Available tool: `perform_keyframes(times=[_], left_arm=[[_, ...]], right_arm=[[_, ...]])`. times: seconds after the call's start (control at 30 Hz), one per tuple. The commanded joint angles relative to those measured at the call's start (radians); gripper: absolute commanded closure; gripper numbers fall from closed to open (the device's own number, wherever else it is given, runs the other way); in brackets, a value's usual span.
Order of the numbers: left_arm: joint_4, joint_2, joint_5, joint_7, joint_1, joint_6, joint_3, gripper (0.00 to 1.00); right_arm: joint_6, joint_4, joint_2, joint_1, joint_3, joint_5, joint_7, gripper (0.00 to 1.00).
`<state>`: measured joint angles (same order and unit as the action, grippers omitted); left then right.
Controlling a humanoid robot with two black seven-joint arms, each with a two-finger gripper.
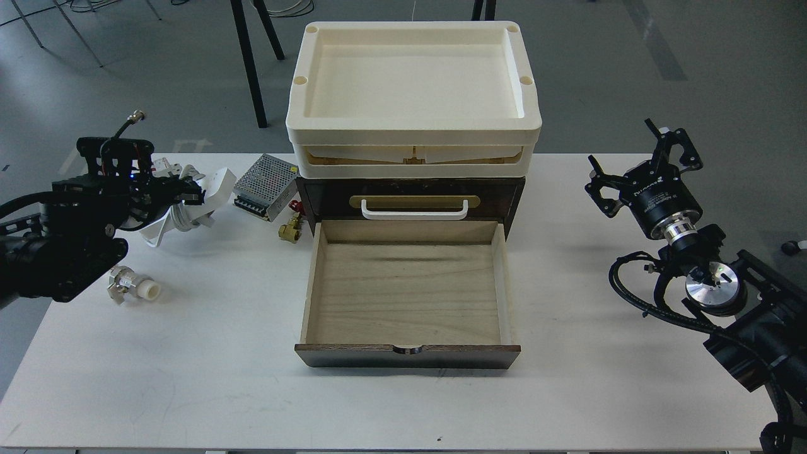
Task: Put charging cable into cabinet
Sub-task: 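Lift the power strip and cable up off the table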
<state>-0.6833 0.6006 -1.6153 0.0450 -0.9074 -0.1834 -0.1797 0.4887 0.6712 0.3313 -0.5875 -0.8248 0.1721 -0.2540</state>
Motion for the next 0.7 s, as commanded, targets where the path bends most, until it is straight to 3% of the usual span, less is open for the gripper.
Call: perform_keyframes(times=[0.0, 0.23, 0.4, 0.57, 0.67], left_arm=[[-0.042, 0.053, 0.000, -0.004, -0.019, -0.028, -0.001, 0.95], [-0.247, 0.269, 0.000, 0.003, -0.122, -0.048, -0.004, 0.99], [-0.383, 0.416, 0.002, -0.013, -0.289, -0.148, -0.014, 0.99], [-0.628, 0.548, 0.002, -0.010, -0.399, -0.179, -0.050, 0.99], [-0.770, 0.567, 0.000, 0.001, -0.488, -0.199, -0.053, 0.99]], right_arm=[[0.000, -0.001, 0.000, 0.000, 0.000, 0.000, -0.001, 0.00], [0.000, -0.002, 0.000, -0.002, 0.000, 0.000, -0.001, 0.00], [0.000, -0.002, 0.000, -0.002, 0.000, 0.000, -0.001, 0.00], [0.000, -0.002, 0.000, -0.002, 0.000, 0.000, -0.001, 0.00], [0.000, -0.002, 0.000, -0.002, 0.000, 0.000, -0.001, 0.00]])
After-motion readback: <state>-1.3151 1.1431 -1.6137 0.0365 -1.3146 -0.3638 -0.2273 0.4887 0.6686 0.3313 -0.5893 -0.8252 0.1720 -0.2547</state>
